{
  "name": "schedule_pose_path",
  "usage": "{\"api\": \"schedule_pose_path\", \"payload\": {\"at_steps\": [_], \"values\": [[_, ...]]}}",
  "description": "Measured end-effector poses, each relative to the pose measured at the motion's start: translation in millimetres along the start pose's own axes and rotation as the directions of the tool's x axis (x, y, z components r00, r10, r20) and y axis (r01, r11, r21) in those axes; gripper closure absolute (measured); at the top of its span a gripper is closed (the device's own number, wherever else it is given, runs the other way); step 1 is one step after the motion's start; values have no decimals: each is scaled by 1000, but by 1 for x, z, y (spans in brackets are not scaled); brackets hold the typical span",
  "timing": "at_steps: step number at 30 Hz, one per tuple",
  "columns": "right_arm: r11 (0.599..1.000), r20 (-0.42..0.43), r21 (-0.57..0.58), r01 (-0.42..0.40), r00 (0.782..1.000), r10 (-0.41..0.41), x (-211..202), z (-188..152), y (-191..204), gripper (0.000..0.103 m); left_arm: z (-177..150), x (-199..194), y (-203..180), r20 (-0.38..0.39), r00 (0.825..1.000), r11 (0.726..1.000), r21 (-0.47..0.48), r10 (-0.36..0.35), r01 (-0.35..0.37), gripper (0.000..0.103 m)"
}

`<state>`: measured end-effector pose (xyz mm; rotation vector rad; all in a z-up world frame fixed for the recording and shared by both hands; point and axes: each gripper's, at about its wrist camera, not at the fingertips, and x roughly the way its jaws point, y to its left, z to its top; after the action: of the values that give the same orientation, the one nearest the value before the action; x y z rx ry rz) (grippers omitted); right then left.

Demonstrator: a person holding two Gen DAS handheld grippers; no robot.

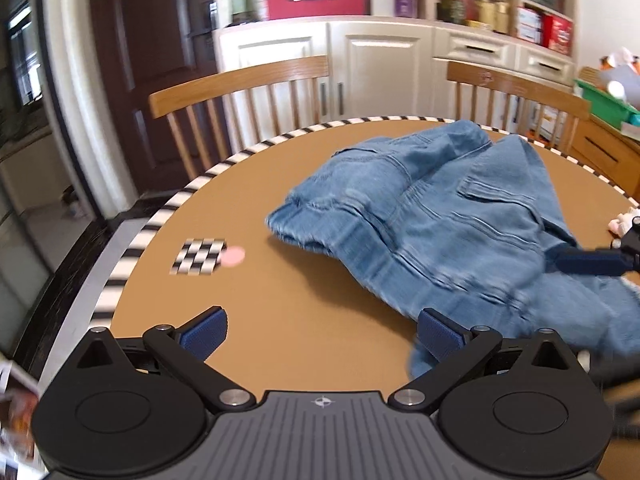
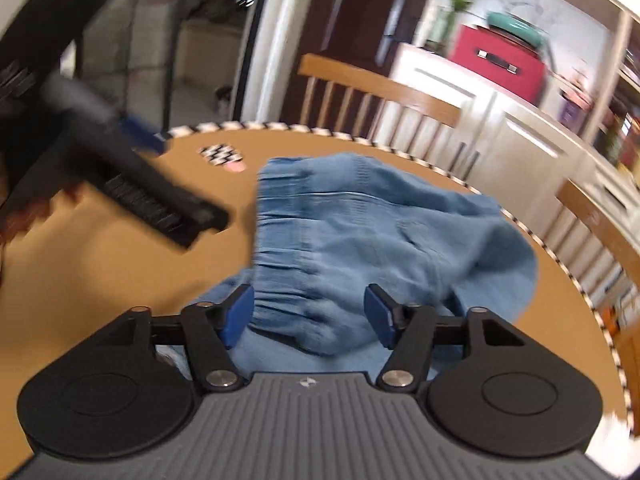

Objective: Fold clothes

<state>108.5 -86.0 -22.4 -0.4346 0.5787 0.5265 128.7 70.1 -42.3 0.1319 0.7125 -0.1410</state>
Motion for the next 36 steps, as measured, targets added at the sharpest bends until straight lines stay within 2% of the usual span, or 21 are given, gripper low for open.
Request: {"api": "schedule_pose_path", "payload": {"at_steps": [3,4,5,9,11,13,15,17,19,21,23,24,25,26,27,28,29,30,31,33,36], "values": [[997,-101,-69,47,993,-54,27,5,20,36,4,22,17,-3,999,999,22,-47,47,2],[994,-131,-82,77,988,-87,35,6,24,47,5,28,22,-7,998,997,30,-64,64,2],[995,-144,-61,74,986,-82,38,7,22,52,7,35,27,-12,997,996,39,-81,82,3],[974,-154,223,25,988,10,21,18,-12,57,11,50,39,15,990,986,94,-138,136,6],[955,-150,295,30,989,15,12,23,-25,61,13,58,42,33,986,977,142,-164,158,14],[931,-148,364,30,989,26,4,27,-37,62,18,72,39,37,980,960,213,-193,181,33],[916,-157,400,43,987,22,-1,31,-45,62,23,86,34,47,979,941,290,-197,175,37],[918,-178,392,62,984,10,1,33,-46,62,27,99,30,65,980,917,368,-189,153,37],[913,-189,403,66,982,12,0,32,-45,63,30,108,26,103,979,889,444,-176,114,24],[912,-193,401,84,981,-6,1,32,-43,62,31,113,24,156,972,856,512,-176,73,20],[912,-202,390,128,978,-51,1,31,-38,62,36,116,24,155,966,857,504,-207,103,39],[905,-213,393,161,974,-81,2,31,-34,62,39,118,24,152,963,860,496,-224,122,61],[897,-226,394,199,967,-115,5,30,-33,64,42,119,24,149,959,861,488,-241,141,75],[888,-239,395,237,959,-149,7,29,-31,53,45,121,24,146,955,863,480,-258,160,80],[878,-251,382,288,947,-202,8,28,-25,44,48,122,24,143,951,863,472,-275,179,90],[870,-256,374,321,938,-235,9,28,-21,29,51,124,24,140,946,864,463,-292,198,92],[861,-260,367,351,928,-267,11,27,-18,38,53,125,25,138,941,864,455,-309,217,93],[866,-236,396,304,946,-224,9,25,-20,54,56,127,25,136,936,863,446,-326,236,93],[869,-207,427,249,963,-175,6,23,-23,89,59,129,25,134,930,862,437,-342,255,94],[875,-194,433,215,971,-143,5,26,-27,90,65,127,23,111,931,859,436,-347,268,94],[881,-155,458,116,987,-50,-9,33,-41,92,78,113,34,85,935,877,384,-344,288,95]]}}
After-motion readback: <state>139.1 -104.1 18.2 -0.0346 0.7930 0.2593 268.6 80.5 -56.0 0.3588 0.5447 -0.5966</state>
